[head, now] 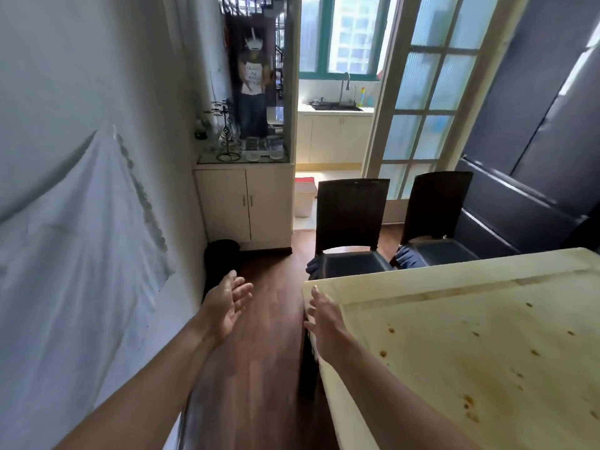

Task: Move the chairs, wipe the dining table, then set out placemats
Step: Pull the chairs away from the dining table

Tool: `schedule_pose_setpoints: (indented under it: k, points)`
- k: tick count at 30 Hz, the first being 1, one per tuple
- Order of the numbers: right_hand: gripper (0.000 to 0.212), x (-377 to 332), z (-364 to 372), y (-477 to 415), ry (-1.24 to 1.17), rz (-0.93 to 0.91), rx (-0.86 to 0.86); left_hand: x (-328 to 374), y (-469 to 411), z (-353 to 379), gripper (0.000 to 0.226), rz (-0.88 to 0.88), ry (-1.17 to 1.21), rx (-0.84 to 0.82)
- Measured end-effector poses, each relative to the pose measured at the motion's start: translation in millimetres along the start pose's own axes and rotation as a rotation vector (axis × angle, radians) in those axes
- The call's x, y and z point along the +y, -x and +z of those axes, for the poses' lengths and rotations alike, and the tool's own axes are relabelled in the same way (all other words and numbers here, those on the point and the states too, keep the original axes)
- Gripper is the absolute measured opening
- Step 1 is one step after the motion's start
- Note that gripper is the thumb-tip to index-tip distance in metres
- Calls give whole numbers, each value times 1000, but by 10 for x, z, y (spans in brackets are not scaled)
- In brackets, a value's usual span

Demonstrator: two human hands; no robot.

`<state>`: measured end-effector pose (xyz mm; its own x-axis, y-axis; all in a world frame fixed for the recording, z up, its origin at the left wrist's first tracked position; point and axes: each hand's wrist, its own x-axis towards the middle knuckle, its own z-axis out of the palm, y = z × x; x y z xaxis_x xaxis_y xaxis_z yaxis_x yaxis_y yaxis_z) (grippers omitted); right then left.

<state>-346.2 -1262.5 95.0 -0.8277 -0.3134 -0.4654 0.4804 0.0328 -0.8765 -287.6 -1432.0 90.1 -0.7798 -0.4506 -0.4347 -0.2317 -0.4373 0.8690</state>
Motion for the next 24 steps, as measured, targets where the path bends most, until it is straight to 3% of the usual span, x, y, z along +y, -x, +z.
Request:
schedule_pose_setpoints:
  k: [4,8,14,24]
  points:
    - [21,-150,188,-266,-54,-29,115,302,-518,-42,53,-11,-37,-77]
    - [39,-222,486,-506,-124,-36,208,502,-1015,-199,50,-62,-89,-139]
    - [45,-556,809,-936,-144,-32,287,847,-1753,-186,51,-83,-148,-190]
    - [43,-1217,1130,-2652,-219,-3,360,1496,-3475,214,52,-102,-200,-262]
